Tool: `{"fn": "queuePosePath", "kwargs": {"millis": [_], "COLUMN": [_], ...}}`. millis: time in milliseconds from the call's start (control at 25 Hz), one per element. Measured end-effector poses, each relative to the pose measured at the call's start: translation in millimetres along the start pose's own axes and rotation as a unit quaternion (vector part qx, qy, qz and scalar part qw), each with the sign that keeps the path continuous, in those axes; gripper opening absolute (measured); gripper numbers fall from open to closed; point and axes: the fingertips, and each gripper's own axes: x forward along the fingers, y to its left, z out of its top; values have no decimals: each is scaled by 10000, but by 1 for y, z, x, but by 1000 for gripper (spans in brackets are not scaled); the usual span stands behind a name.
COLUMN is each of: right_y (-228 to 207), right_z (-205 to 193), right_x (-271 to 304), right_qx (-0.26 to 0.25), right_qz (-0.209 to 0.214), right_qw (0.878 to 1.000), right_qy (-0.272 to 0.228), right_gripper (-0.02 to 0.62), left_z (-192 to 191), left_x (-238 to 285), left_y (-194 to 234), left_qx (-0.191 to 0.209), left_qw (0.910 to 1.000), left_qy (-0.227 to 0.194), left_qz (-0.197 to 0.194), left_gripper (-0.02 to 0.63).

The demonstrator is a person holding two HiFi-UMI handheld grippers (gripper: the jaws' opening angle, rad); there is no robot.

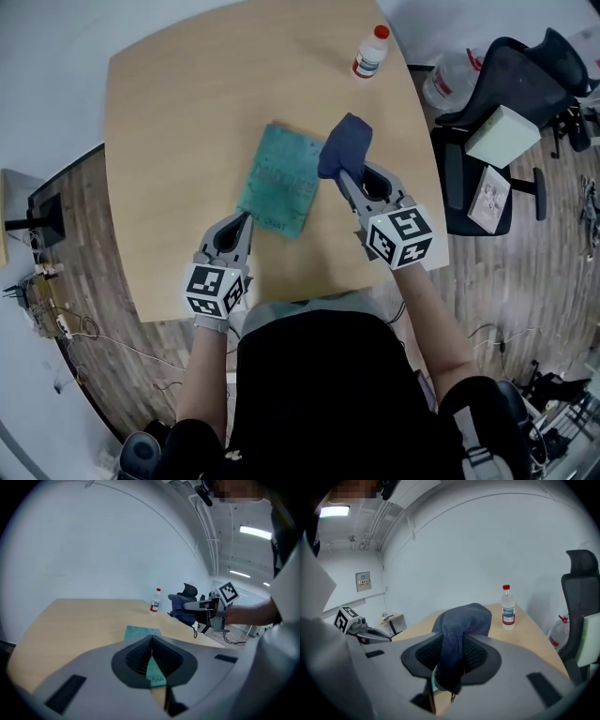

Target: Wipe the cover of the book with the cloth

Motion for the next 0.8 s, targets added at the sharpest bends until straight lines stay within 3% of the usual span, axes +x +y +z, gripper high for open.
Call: {"fn": "queuePosePath", "kwargs": {"millis": [280, 800], "right_y": [-22, -50], "right_z": [-18, -63], "right_x": [49, 109], "right_qx": [170, 314], "right_qz": [-94, -239], "right_qw": [9993, 9954], "right_qy": [329, 873], "right_gripper": [115, 115], "left_z": [-28, -77], "left_x": [39, 72], "left_y": [27, 53], "left_qx": [-253, -168], "left_qw": [9990, 9947], "left_qy": [361, 1009], "left_qz": [-120, -83], "left_gripper": [21, 20]}}
